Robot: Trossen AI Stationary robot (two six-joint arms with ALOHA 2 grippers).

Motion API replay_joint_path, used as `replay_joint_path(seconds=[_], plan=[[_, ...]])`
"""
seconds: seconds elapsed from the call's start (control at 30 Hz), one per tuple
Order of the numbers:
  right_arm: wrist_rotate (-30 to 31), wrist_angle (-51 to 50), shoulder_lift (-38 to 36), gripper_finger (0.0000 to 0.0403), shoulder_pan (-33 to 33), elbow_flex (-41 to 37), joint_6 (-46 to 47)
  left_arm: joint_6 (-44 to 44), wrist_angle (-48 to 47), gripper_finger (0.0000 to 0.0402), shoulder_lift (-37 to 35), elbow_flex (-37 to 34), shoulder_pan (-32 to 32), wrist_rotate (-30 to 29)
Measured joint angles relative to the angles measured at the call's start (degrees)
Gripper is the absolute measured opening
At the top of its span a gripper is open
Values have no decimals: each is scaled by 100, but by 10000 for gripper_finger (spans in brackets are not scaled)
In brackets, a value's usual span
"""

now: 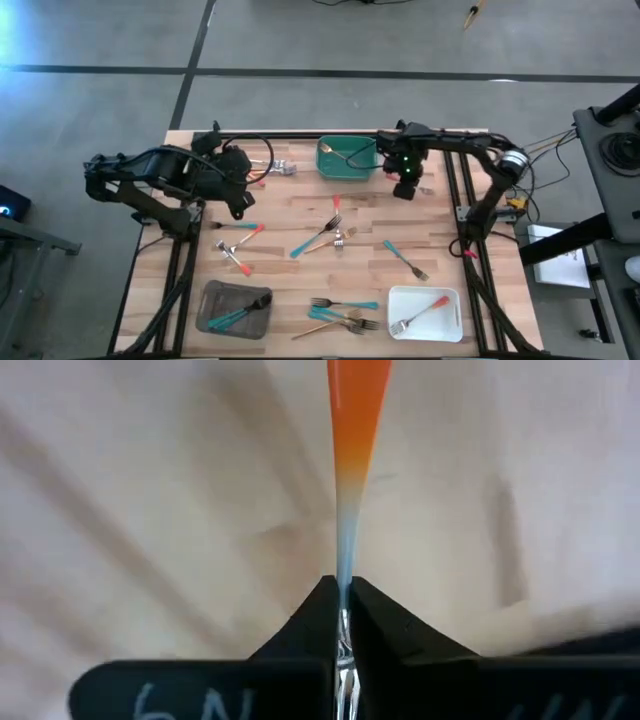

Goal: Sort silverware by color (type)
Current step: Put the orange fork into the white bin

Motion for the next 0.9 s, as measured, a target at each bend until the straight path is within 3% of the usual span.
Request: replay_joint_path(seconds=[0.17, 0.3, 0.57, 0.9], plan=[[-1008, 7, -993, 9, 307, -53, 1265, 0, -3, 98, 0, -11, 0, 22], [-1265, 26, -1800, 9, 1061, -136, 2438, 54, -8, 98, 0, -15, 0, 81], [-1216, 675, -2789, 9, 3726, -397, 4407, 310, -22, 98, 0, -15, 0, 83], [-1220, 1815, -2454, 9, 6876, -424, 4881, -333, 15, 98, -2, -15, 0, 87]])
